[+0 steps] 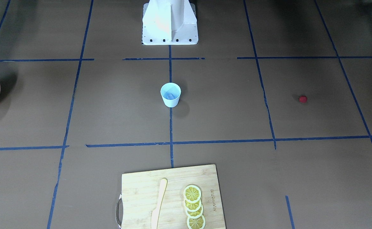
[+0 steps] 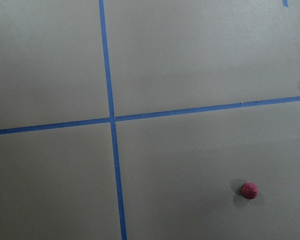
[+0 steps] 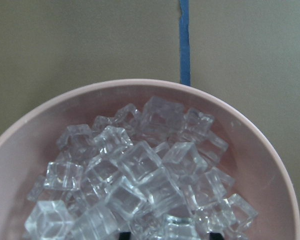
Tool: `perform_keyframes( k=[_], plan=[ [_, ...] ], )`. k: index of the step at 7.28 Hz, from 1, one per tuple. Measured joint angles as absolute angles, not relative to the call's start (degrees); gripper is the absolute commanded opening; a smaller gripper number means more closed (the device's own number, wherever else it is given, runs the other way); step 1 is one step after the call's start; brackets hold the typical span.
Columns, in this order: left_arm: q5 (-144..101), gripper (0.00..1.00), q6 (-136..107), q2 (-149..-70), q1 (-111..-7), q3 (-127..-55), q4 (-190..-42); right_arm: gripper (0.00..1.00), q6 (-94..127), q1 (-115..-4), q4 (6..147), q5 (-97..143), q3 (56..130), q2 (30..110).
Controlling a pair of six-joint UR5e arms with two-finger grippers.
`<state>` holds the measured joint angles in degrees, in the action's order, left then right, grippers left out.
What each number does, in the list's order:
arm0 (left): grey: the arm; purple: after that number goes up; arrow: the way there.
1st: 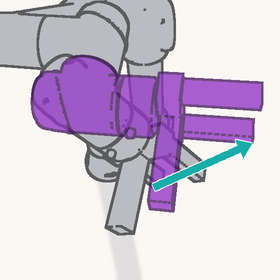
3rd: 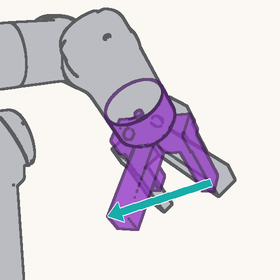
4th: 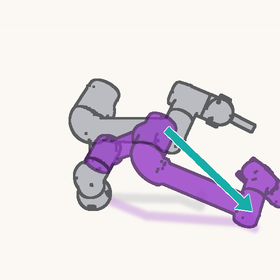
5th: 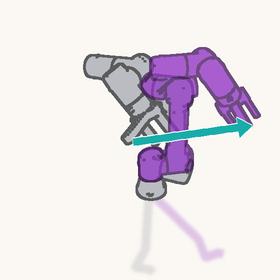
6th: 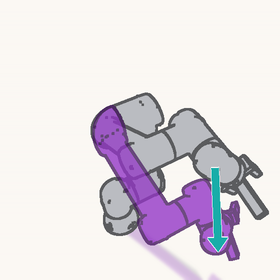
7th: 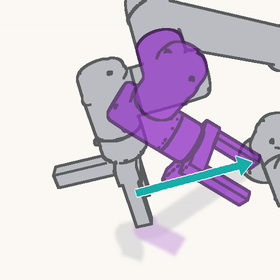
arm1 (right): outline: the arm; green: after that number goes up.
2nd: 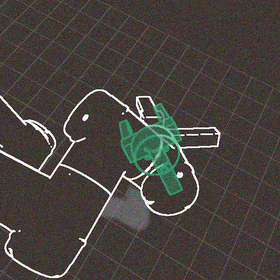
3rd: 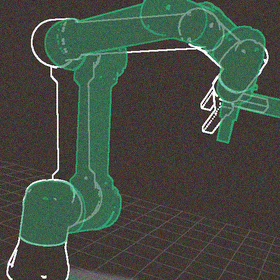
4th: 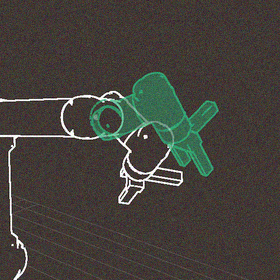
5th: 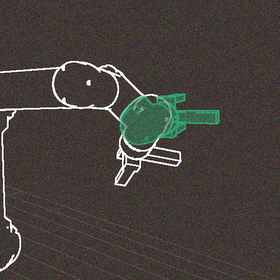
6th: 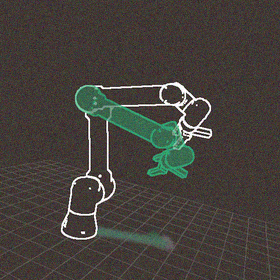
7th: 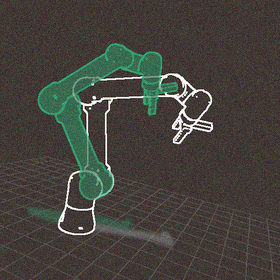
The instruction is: Put ice and strawberries in cup
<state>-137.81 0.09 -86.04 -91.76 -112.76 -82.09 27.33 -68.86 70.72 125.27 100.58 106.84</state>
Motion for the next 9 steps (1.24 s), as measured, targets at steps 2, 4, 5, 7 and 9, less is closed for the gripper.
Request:
perform_keyframes(
  k=[2,4,5,7,9],
  plan=[
    [-137.81,1.0,0.09,-86.05,-91.76,-112.79,-82.09,0.6,27.33,-68.82,70.75,125.25,100.34,106.85],
    [-137.81,1.0,0.09,-86.02,-91.76,-112.96,-82.07,0.59,27.33,-68.82,70.77,125.28,100.2,106.75],
    [-137.81,1.0,0.09,-85.99,-91.76,-112.99,-82.05,0.58,27.33,-68.82,70.85,125.27,100.15,106.61],
    [-137.81,1.0,0.09,-85.96,-91.76,-113.05,-82.06,0.58,27.39,-68.82,70.97,125.25,100.11,106.33],
    [-137.81,1.0,0.09,-85.96,-91.76,-113.06,-82.05,0.57,27.42,-68.82,70.99,125.25,100.11,106.27]
  ],
)
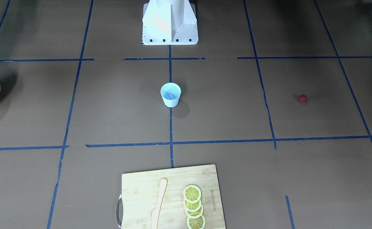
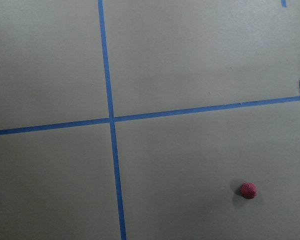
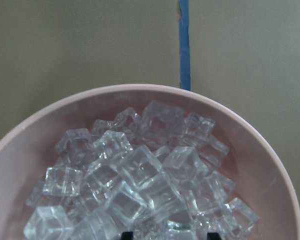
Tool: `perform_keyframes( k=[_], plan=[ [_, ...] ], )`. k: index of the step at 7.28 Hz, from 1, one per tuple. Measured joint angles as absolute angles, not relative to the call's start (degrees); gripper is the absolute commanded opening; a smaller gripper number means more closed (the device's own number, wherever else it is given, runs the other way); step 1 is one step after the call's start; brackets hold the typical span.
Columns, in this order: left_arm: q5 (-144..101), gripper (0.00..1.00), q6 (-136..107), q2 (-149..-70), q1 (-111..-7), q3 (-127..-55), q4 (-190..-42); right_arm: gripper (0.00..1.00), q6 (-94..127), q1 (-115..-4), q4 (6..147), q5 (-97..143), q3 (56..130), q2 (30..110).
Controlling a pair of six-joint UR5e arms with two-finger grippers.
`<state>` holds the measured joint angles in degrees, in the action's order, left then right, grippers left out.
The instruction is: Put ice and strawberries in cup
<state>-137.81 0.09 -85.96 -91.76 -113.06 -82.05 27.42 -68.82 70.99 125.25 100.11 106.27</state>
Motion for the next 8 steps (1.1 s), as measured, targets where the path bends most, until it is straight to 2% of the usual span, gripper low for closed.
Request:
perform_keyframes(
  k=[2,3,4,5,6,8],
  plan=[
    [-137.81,1.0,0.09,-85.96,-91.76,-113.09,-82.03,0.52,27.42,-68.82,71.01,125.24,100.11,106.23],
    [-137.81,1.0,0.09,-85.96,-91.76,-113.06,-82.04,0.39,27.42,-68.82,71.01,125.24,100.08,106.22],
    [-137.83,1.0,0.09,-85.96,-91.76,-113.04,-82.03,0.21,27.42,-68.82,71.01,125.24,100.02,106.24],
    [-137.87,1.0,-0.11,-85.97,-91.74,-113.23,-81.9,0.08,27.4,-68.83,71.01,125.26,100.0,106.25],
    [-137.93,1.0,-0.81,-86.01,-91.71,-113.9,-81.53,0.0,27.36,-68.87,71.02,125.3,100.02,106.24],
    [-138.05,1.0,-2.0,-85.66,-91.72,-115.1,-80.96,0.0,27.34,-68.98,71.04,125.24,100.35,106.22]
  ],
)
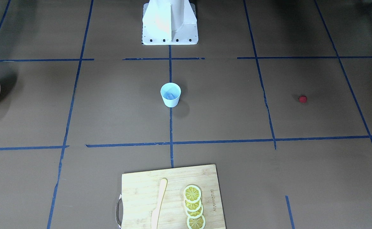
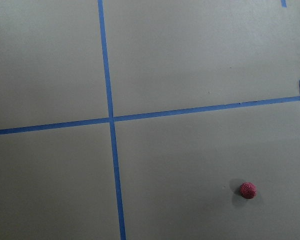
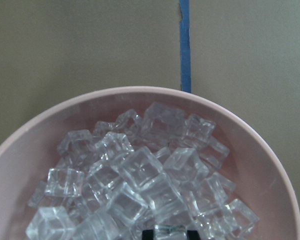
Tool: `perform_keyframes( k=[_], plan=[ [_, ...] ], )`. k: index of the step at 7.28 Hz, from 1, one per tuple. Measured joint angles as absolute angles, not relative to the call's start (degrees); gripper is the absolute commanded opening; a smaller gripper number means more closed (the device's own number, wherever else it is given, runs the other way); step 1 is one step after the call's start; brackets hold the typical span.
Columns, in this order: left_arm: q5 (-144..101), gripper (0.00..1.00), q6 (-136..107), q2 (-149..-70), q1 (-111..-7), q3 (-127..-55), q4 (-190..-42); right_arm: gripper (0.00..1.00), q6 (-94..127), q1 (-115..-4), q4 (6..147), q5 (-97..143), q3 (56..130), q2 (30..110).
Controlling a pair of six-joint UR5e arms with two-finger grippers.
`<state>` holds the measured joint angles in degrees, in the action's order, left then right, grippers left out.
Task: Put ice and strawberries in cup
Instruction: 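Close the right gripper on an ice cube and lift it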
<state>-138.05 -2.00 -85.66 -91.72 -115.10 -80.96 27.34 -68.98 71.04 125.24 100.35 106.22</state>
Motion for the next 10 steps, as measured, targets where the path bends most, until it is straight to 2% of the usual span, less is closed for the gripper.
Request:
perform_keyframes(
  k=[2,4,7,10],
  plan=[
    [-138.09,1.0,-2.17,-85.38,-91.75,-115.35,-80.87,0.0,27.34,-70.42,73.78,125.54,103.92,106.1],
    [-138.05,1.0,-2.19,-85.28,-91.74,-115.31,-80.86,0.0,27.35,-71.75,82.61,125.93,113.35,104.43],
    [-137.69,1.0,-4.48,-84.76,-89.75,-114.96,-81.01,0.0,28.98,-69.45,92.17,127.63,117.72,91.46],
    [-136.07,1.0,-18.02,-85.12,-78.77,-114.9,-82.77,0.0,43.16,-62.18,97.14,128.38,119.37,78.26]
  ],
)
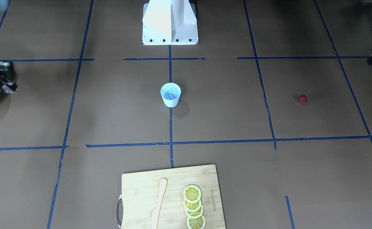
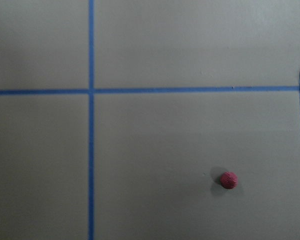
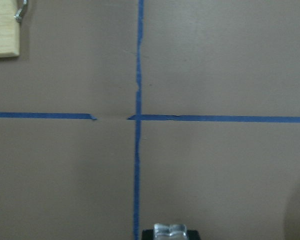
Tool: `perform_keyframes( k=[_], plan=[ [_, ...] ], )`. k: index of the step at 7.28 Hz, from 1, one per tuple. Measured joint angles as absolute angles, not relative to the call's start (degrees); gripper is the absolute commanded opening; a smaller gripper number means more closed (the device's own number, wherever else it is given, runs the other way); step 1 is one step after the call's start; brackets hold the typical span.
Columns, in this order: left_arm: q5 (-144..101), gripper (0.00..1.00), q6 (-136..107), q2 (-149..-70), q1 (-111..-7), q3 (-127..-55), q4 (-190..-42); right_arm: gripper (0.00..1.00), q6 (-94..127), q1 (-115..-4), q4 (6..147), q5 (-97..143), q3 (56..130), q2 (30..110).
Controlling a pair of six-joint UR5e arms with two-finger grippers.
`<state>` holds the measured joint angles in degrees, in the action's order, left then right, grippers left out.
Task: Put ice and strawberries in cup
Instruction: 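Close the right gripper on an ice cube and lift it, then carry the ice cube with the right gripper over the blue cup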
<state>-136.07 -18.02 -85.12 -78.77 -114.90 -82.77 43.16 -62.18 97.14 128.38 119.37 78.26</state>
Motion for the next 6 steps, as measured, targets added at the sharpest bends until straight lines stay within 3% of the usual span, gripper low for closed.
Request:
perform_keyframes(
  k=[6],
  plan=[
    [-130.24,1.0,-38.64,-86.95,-65.12,-106.32,-103.24,0.0,67.69,-41.43,97.72,115.66,117.29,59.89]
  ],
)
